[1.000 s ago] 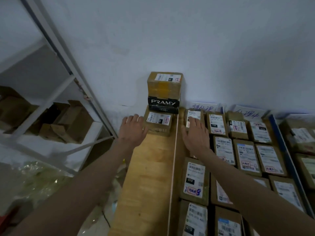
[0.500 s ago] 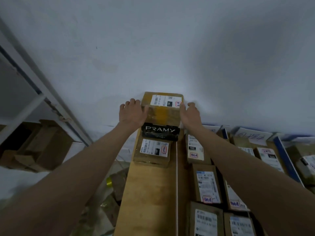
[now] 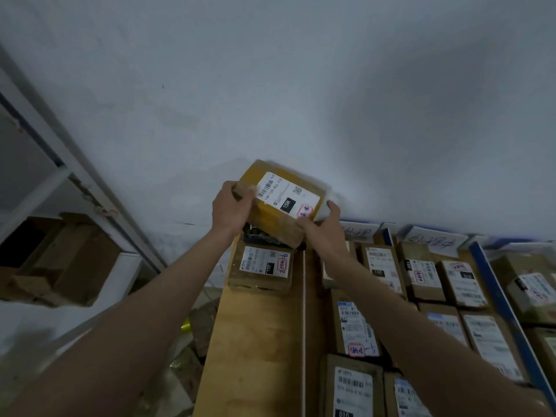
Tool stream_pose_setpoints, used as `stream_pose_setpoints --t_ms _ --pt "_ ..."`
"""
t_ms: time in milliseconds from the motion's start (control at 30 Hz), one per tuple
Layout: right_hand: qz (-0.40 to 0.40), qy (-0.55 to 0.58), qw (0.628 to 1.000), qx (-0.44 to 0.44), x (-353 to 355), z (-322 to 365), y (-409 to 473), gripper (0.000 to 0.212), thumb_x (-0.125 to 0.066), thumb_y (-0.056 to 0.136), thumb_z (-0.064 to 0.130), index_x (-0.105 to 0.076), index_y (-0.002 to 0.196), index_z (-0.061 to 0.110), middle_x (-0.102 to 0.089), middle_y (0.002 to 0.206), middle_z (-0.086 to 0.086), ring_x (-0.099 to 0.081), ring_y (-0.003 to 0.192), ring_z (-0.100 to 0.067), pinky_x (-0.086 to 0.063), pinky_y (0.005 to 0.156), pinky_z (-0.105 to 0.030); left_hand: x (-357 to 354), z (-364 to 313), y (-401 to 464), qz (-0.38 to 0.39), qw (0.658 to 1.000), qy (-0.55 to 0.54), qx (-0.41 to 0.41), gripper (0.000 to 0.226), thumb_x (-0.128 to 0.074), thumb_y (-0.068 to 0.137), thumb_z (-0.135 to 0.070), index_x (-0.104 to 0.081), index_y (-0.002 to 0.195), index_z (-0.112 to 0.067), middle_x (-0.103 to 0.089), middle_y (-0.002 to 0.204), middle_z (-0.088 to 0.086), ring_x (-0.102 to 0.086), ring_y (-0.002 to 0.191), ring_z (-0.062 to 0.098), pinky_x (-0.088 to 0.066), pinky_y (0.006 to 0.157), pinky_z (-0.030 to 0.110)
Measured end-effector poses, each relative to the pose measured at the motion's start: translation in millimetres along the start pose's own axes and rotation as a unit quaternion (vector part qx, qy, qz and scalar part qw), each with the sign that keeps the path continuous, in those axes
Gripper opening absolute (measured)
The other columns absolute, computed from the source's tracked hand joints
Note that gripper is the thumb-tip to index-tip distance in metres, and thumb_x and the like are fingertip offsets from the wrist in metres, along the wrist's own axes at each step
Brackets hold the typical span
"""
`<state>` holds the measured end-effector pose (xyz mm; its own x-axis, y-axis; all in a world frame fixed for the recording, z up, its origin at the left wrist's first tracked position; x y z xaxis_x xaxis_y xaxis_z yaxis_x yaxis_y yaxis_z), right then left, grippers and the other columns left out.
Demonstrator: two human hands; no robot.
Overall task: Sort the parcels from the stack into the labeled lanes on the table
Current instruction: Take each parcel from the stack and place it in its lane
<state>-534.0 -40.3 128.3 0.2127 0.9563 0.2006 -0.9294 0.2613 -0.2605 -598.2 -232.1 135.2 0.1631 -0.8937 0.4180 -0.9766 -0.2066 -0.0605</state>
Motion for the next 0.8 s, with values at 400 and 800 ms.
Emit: stream_pose_setpoints --t_ms 400,800 --pt "0.156 -0.049 0.98 -0.113 42.0 -77.3 -161.9 0.061 -0.062 0.088 0.056 -0.049 0.136 0.021 -0.063 0.124 0.001 -0.065 0.109 -0.017 -0.055 0.095 -0.04 26.5 14.4 -121.8 0.221 0.972 0.046 -0.07 0.022 -0.068 0.092 -0.026 -0.066 0.114 -0.023 -0.067 0.108 -0.004 -0.061 0.105 0.013 -0.049 0.081 0.023" --pt "0.046 -0.124 0.99 -0.047 78.3 -89.0 -242.0 0.018 -0.054 0.101 0.025 -0.064 0.114 0.017 -0.068 0.105 0.002 -0.065 0.092 -0.011 -0.055 0.073 -0.024 13.1 18.5 -217.3 0.177 0.977 0.051 -0.109 0.052 -0.059 0.095 -0.044 -0.048 0.138 -0.018 -0.058 0.13 -0.001 -0.054 0.117 0.014 -0.05 0.089 0.028"
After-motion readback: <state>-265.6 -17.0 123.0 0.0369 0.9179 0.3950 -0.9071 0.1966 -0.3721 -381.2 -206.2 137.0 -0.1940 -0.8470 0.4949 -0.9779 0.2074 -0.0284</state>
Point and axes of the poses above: each hand's wrist, its own y-axis towards the middle knuckle, its own x-axis out of the back of the hand, z = x × y, the point moved 3 cm from there along y, towards the middle knuckle
